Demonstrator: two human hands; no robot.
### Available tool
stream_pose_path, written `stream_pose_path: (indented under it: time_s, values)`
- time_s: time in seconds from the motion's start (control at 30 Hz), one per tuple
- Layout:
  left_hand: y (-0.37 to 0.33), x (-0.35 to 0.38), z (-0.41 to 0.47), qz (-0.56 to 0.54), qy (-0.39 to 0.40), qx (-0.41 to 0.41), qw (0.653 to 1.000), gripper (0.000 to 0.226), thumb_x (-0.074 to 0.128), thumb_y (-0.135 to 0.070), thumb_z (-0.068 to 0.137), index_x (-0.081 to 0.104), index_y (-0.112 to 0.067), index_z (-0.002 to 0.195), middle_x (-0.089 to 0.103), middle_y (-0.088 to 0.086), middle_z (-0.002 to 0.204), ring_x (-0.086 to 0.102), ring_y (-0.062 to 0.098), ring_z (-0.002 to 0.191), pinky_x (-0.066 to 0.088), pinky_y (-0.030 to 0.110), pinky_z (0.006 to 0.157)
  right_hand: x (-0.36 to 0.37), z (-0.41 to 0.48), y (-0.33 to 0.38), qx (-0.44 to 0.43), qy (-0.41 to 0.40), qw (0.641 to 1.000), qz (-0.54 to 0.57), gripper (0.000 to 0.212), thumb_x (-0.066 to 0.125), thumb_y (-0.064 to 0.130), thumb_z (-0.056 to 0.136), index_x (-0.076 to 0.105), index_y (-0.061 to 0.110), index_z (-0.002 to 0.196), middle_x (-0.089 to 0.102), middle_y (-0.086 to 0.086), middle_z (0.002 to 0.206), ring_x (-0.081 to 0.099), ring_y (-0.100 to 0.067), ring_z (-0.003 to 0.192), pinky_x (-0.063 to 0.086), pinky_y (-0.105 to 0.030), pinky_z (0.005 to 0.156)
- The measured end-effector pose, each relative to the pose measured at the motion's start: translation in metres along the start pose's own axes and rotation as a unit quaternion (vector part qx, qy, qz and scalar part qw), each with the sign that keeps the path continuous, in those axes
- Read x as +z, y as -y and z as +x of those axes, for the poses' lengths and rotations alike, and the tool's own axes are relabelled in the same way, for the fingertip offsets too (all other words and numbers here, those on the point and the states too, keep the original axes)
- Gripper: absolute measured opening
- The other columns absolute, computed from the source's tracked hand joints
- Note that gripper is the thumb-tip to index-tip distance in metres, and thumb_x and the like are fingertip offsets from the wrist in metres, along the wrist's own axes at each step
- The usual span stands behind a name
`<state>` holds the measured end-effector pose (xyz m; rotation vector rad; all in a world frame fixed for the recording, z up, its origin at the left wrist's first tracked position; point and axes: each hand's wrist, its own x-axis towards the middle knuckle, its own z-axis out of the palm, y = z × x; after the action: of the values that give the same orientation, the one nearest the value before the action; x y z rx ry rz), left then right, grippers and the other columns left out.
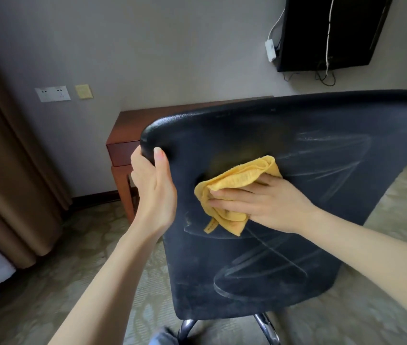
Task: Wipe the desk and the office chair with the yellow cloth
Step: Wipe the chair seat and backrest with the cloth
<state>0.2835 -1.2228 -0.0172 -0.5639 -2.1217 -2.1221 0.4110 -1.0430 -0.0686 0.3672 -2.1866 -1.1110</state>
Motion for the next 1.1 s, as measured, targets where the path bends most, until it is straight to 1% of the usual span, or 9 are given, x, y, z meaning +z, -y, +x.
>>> stream_pose_path:
  time_s: [0.17, 0.3, 0.33, 0.43, 0.6, 0.77, 0.87, 0.97, 1.1]
  values:
    - [-0.007, 0.001, -0.018, -0.008, 0.038, 0.056, 0.998, 0.04, 0.024, -0.025, 0.104, 0.024, -0.013, 0.142, 0.03, -0.009, 0.133, 0.03, 0.006, 0.124, 0.02, 0.017, 0.102, -0.019, -0.044, -0.045, -0.022, 0.031, 0.998, -0.053, 0.056, 0.041, 0.01, 0.095, 0.027, 0.029, 0.147, 0.028, 0.007, 0.15, 0.04, -0.016, 0.125, 0.019, -0.035, 0.112]
    - [-0.028, 0.01, 0.003, -0.031, -0.05, -0.119, 0.991, 0.041, 0.023, -0.014, 0.103, 0.034, -0.004, 0.142, 0.038, 0.013, 0.146, 0.033, 0.026, 0.134, 0.022, 0.029, 0.107, -0.046, -0.051, -0.082, 0.014, 0.011, 0.994, -0.109, 0.054, 0.045, 0.012, 0.097, 0.031, 0.03, 0.146, 0.033, 0.006, 0.149, 0.038, -0.017, 0.129, 0.025, -0.035, 0.109]
    - [-0.031, 0.009, 0.0, -0.012, -0.058, -0.117, 0.991, 0.042, 0.023, -0.011, 0.103, 0.036, -0.002, 0.141, 0.037, 0.016, 0.146, 0.033, 0.028, 0.134, 0.022, 0.031, 0.108, -0.053, -0.048, -0.089, 0.025, 0.001, 0.993, -0.115, 0.053, 0.045, 0.013, 0.096, 0.032, 0.031, 0.145, 0.034, 0.006, 0.148, 0.038, -0.017, 0.129, 0.028, -0.036, 0.106]
    - [-0.03, -0.002, -0.032, 0.058, -0.047, 0.111, 0.991, 0.048, 0.023, -0.02, 0.102, 0.026, -0.005, 0.147, 0.022, 0.01, 0.153, 0.021, 0.02, 0.141, 0.014, 0.028, 0.116, -0.071, -0.032, -0.101, 0.072, -0.041, 0.991, -0.103, 0.052, 0.049, 0.017, 0.095, 0.036, 0.031, 0.143, 0.035, 0.003, 0.146, 0.037, -0.023, 0.13, 0.025, -0.042, 0.108]
    - [-0.054, 0.007, -0.046, 0.17, 0.04, 0.433, 0.884, 0.063, 0.011, -0.047, 0.099, 0.022, -0.011, 0.15, 0.012, 0.001, 0.156, 0.007, 0.025, 0.147, -0.001, 0.042, 0.118, -0.072, 0.018, -0.081, 0.099, -0.108, 0.987, -0.072, 0.055, 0.051, 0.018, 0.093, 0.034, 0.029, 0.144, 0.032, 0.001, 0.147, 0.032, -0.024, 0.138, 0.016, -0.044, 0.113]
    - [-0.074, 0.029, -0.058, 0.193, 0.141, 0.408, 0.881, 0.068, 0.007, -0.056, 0.094, 0.009, -0.023, 0.153, 0.008, -0.001, 0.161, 0.001, 0.012, 0.148, -0.006, 0.037, 0.119, -0.039, 0.036, -0.043, 0.172, -0.121, 0.977, -0.027, 0.037, 0.038, 0.021, 0.097, 0.034, 0.015, 0.133, 0.037, -0.001, 0.14, 0.031, -0.021, 0.132, 0.003, -0.038, 0.117]
    - [-0.069, 0.034, -0.056, 0.257, 0.13, 0.404, 0.868, 0.071, 0.006, -0.057, 0.091, 0.003, -0.023, 0.153, 0.002, 0.002, 0.161, -0.007, 0.016, 0.148, -0.013, 0.035, 0.117, -0.017, 0.018, -0.016, 0.176, -0.111, 0.978, 0.006, 0.049, 0.046, 0.018, 0.087, 0.029, 0.017, 0.133, 0.032, 0.0, 0.132, 0.034, -0.018, 0.123, 0.016, -0.033, 0.112]
    - [-0.062, 0.031, -0.047, 0.346, 0.108, 0.434, 0.825, 0.072, 0.008, -0.057, 0.093, 0.013, -0.016, 0.153, 0.017, 0.008, 0.158, 0.001, 0.027, 0.147, -0.01, 0.038, 0.116, 0.001, -0.016, 0.009, 0.133, -0.011, 0.991, 0.031, 0.056, 0.04, 0.02, 0.086, 0.027, 0.03, 0.139, 0.028, 0.007, 0.144, 0.031, -0.015, 0.129, 0.026, -0.035, 0.098]
    - [-0.056, 0.031, -0.038, 0.394, 0.085, 0.465, 0.789, 0.072, 0.02, -0.06, 0.094, 0.029, -0.012, 0.148, 0.028, 0.017, 0.152, 0.012, 0.037, 0.145, -0.003, 0.044, 0.117, 0.01, -0.055, 0.008, 0.061, 0.05, 0.997, -0.006, 0.06, 0.038, 0.016, 0.09, 0.025, 0.035, 0.146, 0.032, 0.01, 0.15, 0.035, -0.015, 0.127, 0.029, -0.035, 0.098]
